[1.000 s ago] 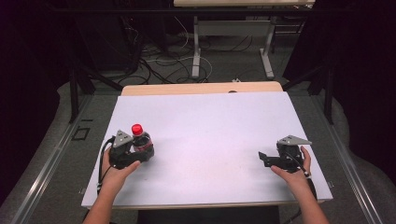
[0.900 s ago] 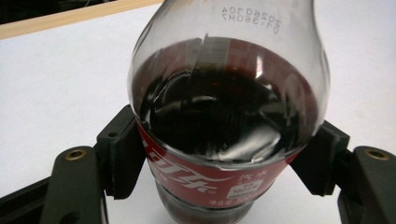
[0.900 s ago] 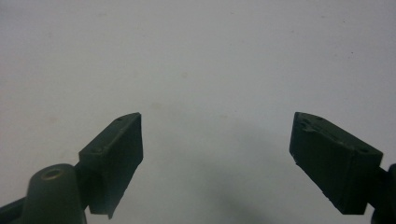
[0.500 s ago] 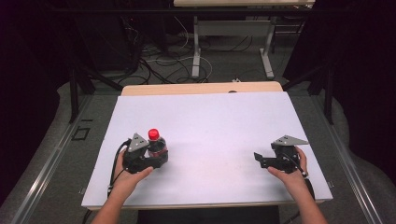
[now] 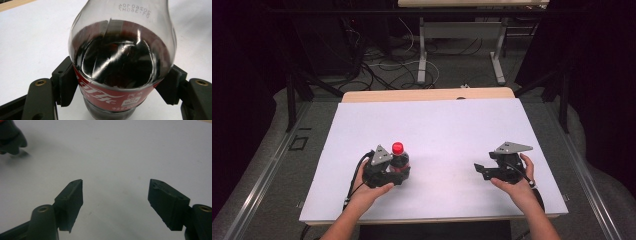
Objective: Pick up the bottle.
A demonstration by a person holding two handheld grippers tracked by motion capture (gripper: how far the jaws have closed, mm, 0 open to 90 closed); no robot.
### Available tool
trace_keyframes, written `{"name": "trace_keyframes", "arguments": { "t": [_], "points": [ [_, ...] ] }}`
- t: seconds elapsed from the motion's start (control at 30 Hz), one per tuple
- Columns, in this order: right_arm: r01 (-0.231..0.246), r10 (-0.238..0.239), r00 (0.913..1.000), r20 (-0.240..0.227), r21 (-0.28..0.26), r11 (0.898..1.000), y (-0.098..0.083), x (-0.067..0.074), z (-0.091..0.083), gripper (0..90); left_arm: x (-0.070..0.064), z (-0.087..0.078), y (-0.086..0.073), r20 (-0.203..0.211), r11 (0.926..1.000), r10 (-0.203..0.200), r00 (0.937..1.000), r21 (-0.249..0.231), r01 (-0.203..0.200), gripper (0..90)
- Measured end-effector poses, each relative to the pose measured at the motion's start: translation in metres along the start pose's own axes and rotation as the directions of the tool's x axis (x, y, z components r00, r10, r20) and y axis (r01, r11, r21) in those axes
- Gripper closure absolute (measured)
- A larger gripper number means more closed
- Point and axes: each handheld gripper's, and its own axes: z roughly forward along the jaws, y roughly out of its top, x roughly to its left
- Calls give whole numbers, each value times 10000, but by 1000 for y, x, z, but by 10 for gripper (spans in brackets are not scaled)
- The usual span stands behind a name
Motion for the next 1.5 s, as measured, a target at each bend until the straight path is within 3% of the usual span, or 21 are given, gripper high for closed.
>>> {"name": "trace_keyframes", "arguments": {
  "t": [0.37,0.53,0.6,0.73,0.9,1.07,1.17,1.23,1.3,1.5],
  "points": [
    [437,-437,9936,-1044,-21,9990,33,20,10,344,-13,16,17,391,9999,10,9992,-140,-5,292],
    [875,-896,9890,-1179,-228,9959,51,29,11,348,-18,28,23,513,9994,90,9986,-350,-72,292],
    [1062,-1085,9866,-1217,-251,9940,59,33,12,348,-18,29,25,526,9997,103,9986,-218,-92,292],
    [1341,-1361,9790,-1521,-235,9907,75,41,13,362,-17,38,28,505,9993,46,9987,-373,-28,292],
    [1320,-1350,9733,-1859,-284,9908,90,48,18,417,-16,47,31,554,9995,15,9985,-301,1,292],
    [1603,-1587,9580,-2390,-128,9870,103,56,24,421,-14,51,33,654,9994,-19,9979,-353,42,292],
    [1672,-1636,9490,-2696,-97,9859,111,58,24,422,-15,51,34,690,9993,3,9976,-378,23,292],
    [1631,-1648,9489,-2692,-291,9862,114,60,25,422,-15,53,35,674,9992,6,9977,-395,20,292],
    [1264,-1338,9427,-3056,-442,9910,120,64,23,423,-16,53,35,763,9995,52,9971,-306,-28,292],
    [1136,-1217,9472,-2966,-444,9925,128,76,25,485,-23,58,33,834,9993,166,9964,-333,-138,292]
  ]
}}
